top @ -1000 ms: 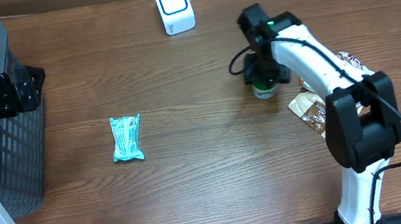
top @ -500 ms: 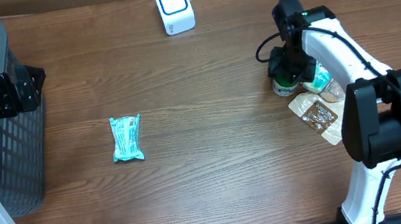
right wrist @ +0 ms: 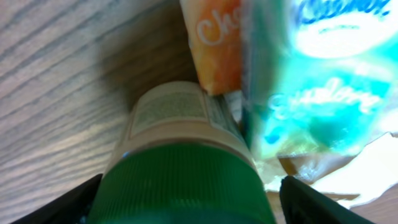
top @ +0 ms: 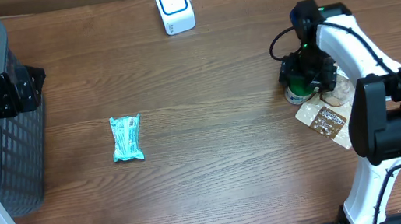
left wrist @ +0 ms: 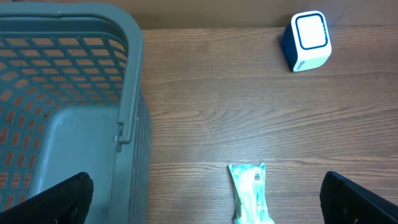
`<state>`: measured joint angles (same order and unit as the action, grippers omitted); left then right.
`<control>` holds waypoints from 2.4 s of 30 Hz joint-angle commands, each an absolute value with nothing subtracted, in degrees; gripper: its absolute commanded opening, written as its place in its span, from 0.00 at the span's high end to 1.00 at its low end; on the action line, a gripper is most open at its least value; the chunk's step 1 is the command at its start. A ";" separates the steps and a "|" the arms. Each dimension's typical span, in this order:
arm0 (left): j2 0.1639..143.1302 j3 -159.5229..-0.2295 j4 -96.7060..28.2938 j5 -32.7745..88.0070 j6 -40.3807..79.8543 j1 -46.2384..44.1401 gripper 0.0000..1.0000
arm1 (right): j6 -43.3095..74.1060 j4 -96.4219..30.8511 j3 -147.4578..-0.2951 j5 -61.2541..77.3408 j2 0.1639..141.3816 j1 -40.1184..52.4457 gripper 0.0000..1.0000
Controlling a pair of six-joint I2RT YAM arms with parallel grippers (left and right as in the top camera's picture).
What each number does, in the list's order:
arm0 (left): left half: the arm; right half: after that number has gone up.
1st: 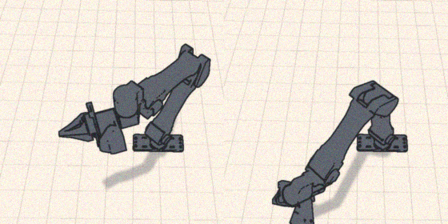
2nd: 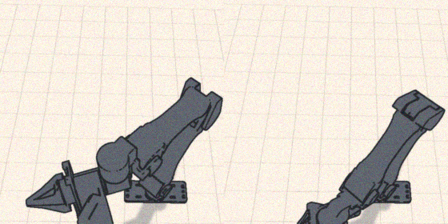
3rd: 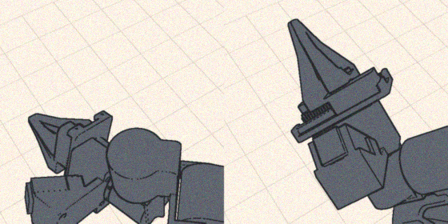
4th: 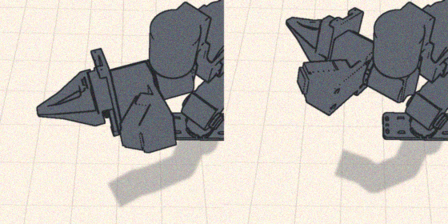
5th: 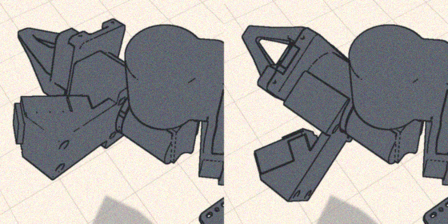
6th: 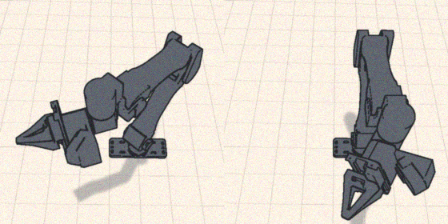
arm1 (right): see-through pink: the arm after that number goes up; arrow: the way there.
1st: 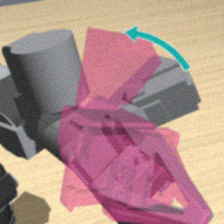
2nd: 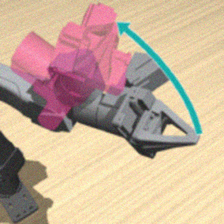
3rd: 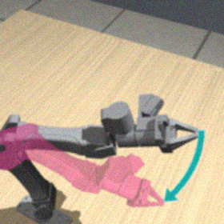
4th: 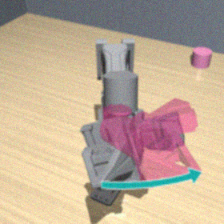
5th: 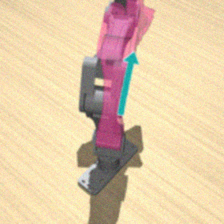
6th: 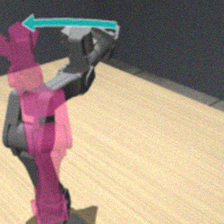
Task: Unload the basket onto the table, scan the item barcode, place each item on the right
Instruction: 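Carry the jar right and set it down by the pile, then move the right gripper to the mint-green tissue pack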
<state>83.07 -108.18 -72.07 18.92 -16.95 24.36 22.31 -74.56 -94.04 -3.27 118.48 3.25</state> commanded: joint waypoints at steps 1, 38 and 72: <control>83.15 -108.05 -72.01 19.49 -18.02 23.97 0.00 | 20.34 -75.31 -100.05 -0.56 115.85 3.68 0.10; 83.15 -108.05 -72.01 19.49 -18.02 23.97 0.00 | 37.82 -43.92 -102.80 18.39 127.44 47.35 0.39; 83.15 -108.05 -72.01 19.51 -18.02 23.97 0.00 | 16.01 -60.40 -106.17 17.61 130.17 45.25 0.79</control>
